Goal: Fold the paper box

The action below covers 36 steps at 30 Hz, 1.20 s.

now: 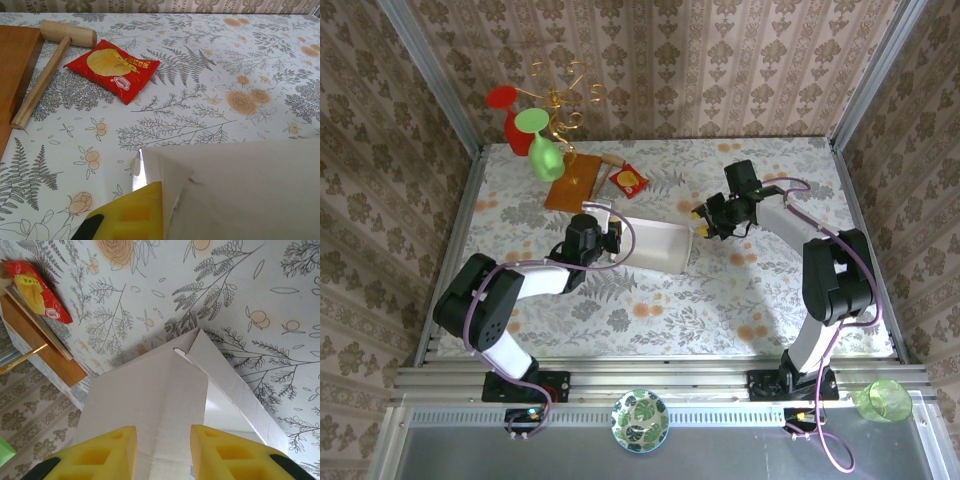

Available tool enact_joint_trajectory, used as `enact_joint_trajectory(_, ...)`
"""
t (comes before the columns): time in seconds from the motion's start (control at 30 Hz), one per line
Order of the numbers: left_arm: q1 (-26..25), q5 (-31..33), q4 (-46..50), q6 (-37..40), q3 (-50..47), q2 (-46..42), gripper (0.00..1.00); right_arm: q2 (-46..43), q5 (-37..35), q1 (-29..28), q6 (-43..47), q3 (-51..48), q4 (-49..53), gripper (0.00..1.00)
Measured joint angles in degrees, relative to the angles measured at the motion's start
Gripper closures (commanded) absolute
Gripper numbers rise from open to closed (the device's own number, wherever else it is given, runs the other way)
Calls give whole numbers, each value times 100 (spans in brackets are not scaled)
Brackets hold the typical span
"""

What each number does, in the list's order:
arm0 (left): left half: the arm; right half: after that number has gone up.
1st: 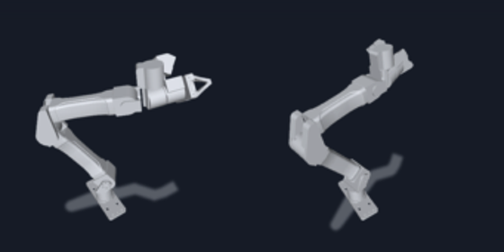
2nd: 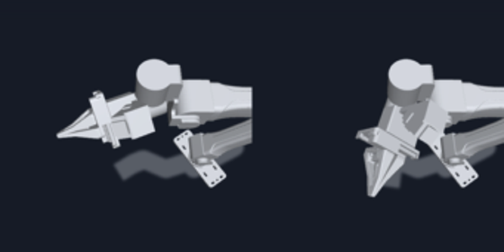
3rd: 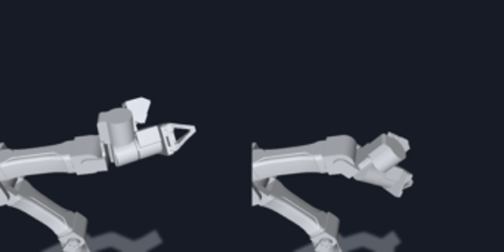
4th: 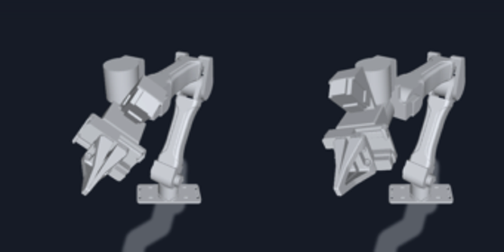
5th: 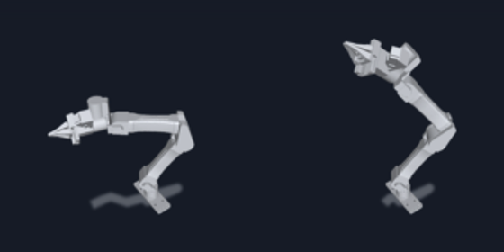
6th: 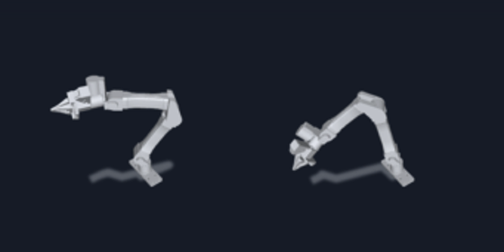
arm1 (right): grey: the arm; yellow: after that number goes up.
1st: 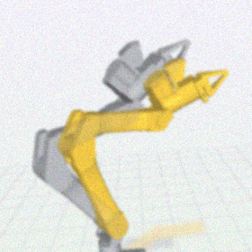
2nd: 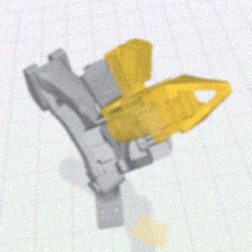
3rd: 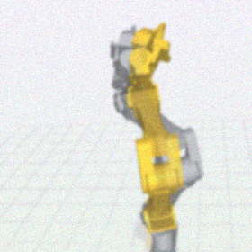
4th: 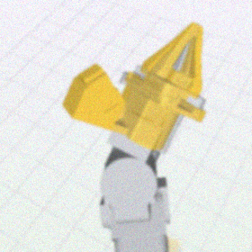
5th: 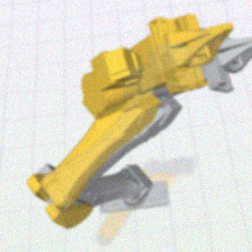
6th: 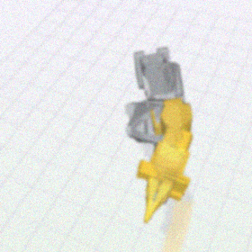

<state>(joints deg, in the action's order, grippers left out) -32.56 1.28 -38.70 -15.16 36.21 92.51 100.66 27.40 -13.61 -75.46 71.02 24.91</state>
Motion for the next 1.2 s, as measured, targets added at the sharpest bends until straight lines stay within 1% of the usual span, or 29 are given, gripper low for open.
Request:
enact_joint_trajectory(0.33, -11, 4, 9, -2, 68, 9, 100, -17, 55, -236, -330, -136, -103, 67)
enact_joint_trajectory(0.47, -15, 11, 7, -4, 70, 44, 100, -17, 59, -247, -472, -136, -199, 71)
enact_joint_trajectory(0.6, -15, 26, 7, -15, 70, 55, 100, -13, 57, -243, -557, -133, -245, 73)
enact_joint_trajectory(0.77, -42, 46, 7, -20, 70, 55, 100, 37, 50, -243, -485, -133, -238, 75)
enact_joint_trajectory(1.0, -48, 48, -7, -20, 70, 81, 100, 66, 46, -260, -186, -212, -282, 75)
enact_joint_trajectory(1.07, -70, 48, -9, -20, 70, 116, 100, 66, 46, -282, -127, -306, -310, 78)
enact_joint_trajectory(1.2, -125, 85, -11, -20, 68, 140, 100, 66, 20, -323, 17, -439, -350, 80)
